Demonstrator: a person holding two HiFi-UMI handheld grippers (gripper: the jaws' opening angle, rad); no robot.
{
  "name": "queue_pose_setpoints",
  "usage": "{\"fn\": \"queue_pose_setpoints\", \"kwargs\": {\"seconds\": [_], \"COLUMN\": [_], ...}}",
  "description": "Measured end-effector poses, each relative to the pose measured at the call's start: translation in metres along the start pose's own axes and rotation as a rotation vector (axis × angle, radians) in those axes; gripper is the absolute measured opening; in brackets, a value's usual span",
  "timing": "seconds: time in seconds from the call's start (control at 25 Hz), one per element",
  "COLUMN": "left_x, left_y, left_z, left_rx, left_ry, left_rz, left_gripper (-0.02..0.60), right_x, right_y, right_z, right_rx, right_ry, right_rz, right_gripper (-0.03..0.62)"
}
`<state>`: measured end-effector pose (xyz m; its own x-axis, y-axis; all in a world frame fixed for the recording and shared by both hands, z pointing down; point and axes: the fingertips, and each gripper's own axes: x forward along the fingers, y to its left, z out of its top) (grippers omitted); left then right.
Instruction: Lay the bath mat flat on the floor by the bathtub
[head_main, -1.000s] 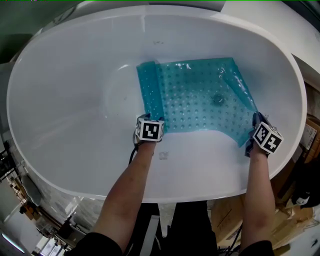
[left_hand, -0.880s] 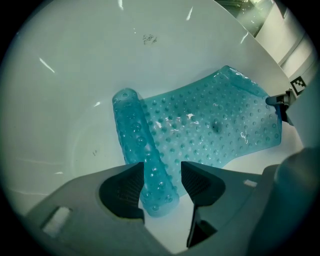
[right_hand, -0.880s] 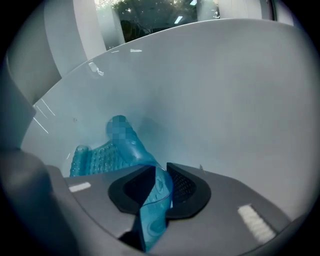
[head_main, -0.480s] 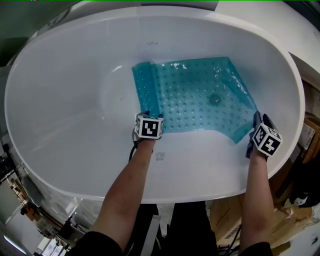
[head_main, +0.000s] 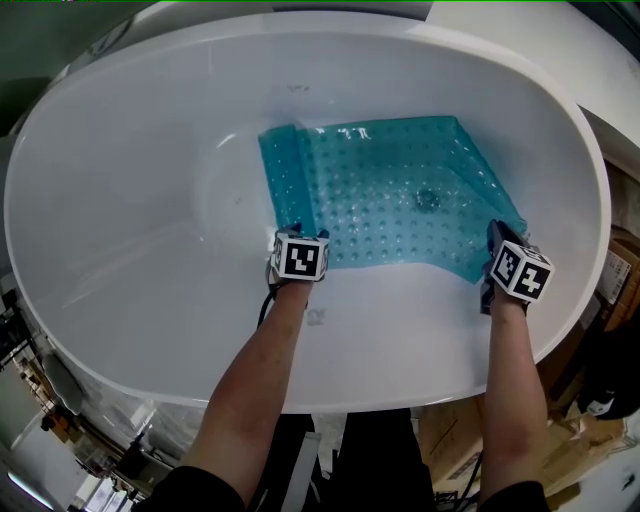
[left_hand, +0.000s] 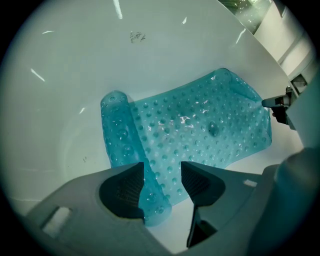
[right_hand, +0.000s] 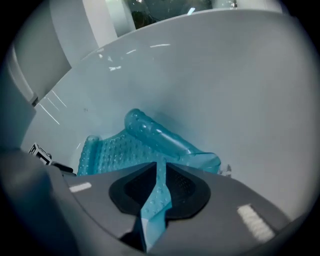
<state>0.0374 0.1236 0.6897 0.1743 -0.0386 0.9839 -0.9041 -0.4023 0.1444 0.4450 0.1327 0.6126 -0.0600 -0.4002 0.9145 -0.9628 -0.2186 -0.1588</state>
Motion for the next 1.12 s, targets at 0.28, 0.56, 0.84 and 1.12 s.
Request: {"fn": "queue_pose_setpoints", "kwargs": {"seconds": [0.28,0.56,0.84,1.12], "left_x": [0.016,0.022,0.018,-0.008], "left_y": [0.001,0.008,0.014,0.038], "left_z": [0.003,0.006,0.009,0.015], "left_rx": [0.010,-0.004,-0.016,-0.031], "left_ry": [-0.021,-0.024,-0.042,-0.086], "left_rz": [-0.019,-0.026,-0.025,-0.030], "left_gripper": [0.244,0.244,0.244,0.244], "right_x": [0.021,0.018,-0.001,0.002], "right_y": [-0.023,-0.038,-0.024,0.086], "right_z": [0.024,0.054,0.052,0.029], "right_rx": [0.059,0.023,-0.041,-0.080], "right_ry": [-0.076,-0.123,-0.138,-0.110], "right_rz": [-0.095,-0.175,-0.180,0.006], "right_gripper": [0.058,0.061,0.060,0.089]}}
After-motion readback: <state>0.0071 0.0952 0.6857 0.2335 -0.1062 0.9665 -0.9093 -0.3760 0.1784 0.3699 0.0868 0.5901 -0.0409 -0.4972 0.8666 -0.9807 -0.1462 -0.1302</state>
